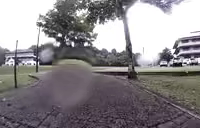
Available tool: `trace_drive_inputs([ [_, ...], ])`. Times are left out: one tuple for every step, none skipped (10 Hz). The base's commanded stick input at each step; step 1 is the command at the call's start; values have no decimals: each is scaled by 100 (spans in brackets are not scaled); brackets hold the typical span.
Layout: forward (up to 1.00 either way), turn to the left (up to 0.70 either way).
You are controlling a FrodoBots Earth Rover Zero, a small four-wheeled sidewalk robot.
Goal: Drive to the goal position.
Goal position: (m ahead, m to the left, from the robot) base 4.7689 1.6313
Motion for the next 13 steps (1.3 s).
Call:
trace_drive_inputs([
  [70, 0],
  [70, 0],
  [70, 0],
  [70, 0],
  [70, 0],
  [70, 0],
  [70, 0],
  [70, 0],
  [70, 0],
  [70, 0],
  [70, 0],
  [70, 0],
  [70, 0],
])
